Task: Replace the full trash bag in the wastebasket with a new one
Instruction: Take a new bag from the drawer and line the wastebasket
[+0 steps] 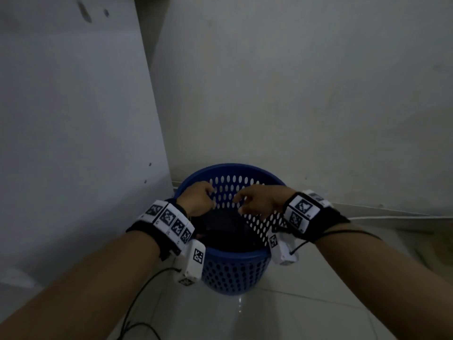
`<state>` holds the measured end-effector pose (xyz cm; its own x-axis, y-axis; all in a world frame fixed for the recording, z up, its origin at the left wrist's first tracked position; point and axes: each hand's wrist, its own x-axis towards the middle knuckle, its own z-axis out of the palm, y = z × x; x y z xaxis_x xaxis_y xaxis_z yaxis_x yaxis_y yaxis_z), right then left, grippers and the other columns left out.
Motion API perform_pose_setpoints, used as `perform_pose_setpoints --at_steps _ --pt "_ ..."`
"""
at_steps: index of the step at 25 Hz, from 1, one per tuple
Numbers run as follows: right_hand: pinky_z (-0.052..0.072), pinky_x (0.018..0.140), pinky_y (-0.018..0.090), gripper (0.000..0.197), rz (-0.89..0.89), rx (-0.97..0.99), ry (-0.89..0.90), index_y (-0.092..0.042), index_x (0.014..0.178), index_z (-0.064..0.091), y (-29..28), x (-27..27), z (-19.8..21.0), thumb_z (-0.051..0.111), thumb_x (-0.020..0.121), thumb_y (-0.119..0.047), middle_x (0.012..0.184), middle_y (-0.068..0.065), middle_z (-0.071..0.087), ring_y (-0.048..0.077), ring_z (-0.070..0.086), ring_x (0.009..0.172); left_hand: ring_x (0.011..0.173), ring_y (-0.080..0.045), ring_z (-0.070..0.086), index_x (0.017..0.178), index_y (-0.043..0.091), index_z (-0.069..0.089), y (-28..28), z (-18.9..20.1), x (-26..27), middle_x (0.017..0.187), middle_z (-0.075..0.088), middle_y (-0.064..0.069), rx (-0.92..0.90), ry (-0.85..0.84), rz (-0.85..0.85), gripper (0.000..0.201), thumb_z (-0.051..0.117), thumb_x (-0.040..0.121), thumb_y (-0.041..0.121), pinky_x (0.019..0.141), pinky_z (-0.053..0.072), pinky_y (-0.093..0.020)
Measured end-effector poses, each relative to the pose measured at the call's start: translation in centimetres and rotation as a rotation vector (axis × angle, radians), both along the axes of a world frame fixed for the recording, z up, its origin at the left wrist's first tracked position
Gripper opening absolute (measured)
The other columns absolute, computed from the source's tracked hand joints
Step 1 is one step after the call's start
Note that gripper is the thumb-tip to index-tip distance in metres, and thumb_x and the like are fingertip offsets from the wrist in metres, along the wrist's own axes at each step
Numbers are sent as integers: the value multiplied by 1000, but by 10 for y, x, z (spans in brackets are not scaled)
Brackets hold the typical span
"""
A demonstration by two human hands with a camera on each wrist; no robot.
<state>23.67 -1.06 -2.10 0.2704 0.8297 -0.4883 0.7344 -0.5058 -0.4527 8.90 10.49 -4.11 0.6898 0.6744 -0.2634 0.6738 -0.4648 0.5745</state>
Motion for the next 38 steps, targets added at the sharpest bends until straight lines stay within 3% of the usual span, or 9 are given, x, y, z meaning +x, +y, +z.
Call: perform_pose_setpoints --at_steps 3,8,11,14,19,23,28,34,38 --pt "59 81 37 39 65 -55 20 -24 137 48 1 -10 14 51 99 -28 125 4 58 25 66 100 121 -26 51 135 14 48 -1 -3 -3 137 49 -4 138 470 -367 62 74 82 33 98 45 -35" --pt "59 82 36 39 157 -71 1 -23 139 46 -2 -20 7 48 100 -30 130 4 54 20 65 98 122 -26 52 132 12 54 -10 -31 2 139 49 -5 209 703 -565 41 60 93 23 93 45 -29" --pt "58 86 42 40 194 -96 -48 -23 137 48 -6 -19 1 49 99 -35 127 3 58 22 68 98 101 -20 61 124 7 60 -14 -38 0 121 63 -7 370 592 -484 31 51 95 15 86 48 -27" --pt "60 83 41 37 140 -95 -23 -19 128 55 -10 -11 2 55 96 -38 118 6 64 24 68 98 66 -12 55 105 3 67 -4 -28 9 85 66 -5 154 413 -425 20 56 93 15 59 46 -21" --pt "59 74 41 55 29 40 -87 -20 112 56 -15 -16 -7 69 76 -59 100 0 64 23 66 89 63 -16 63 99 15 51 -2 4 14 80 68 -6 -251 -191 -126 8 58 94 14 71 52 -36" --pt "36 55 26 30 -76 388 -63 -7 94 58 -16 -17 -14 63 90 -37 78 1 57 13 51 64 70 -17 65 107 14 51 -11 18 15 93 69 -8 -312 -408 -80 20 61 93 25 69 51 -35" --pt "37 55 24 26 -224 580 195 -3 81 58 -21 -11 -5 71 86 -25 66 2 51 13 45 57 79 -17 60 114 17 47 -8 19 2 106 58 -4 -114 -492 -190 49 79 77 17 75 54 -34" --pt "45 49 22 16 -320 696 514 -11 80 58 -37 5 9 62 93 -20 67 3 58 12 52 55 86 -24 56 96 7 62 0 19 -9 95 59 -9 513 -484 -337 25 47 85 -11 71 43 -27" --pt "39 54 26 27 -441 778 508 -12 78 50 -29 4 11 45 102 -24 68 4 51 14 46 59 87 -25 59 106 5 67 -9 14 -6 111 57 -10 743 -540 -430 17 58 93 11 75 50 -36"
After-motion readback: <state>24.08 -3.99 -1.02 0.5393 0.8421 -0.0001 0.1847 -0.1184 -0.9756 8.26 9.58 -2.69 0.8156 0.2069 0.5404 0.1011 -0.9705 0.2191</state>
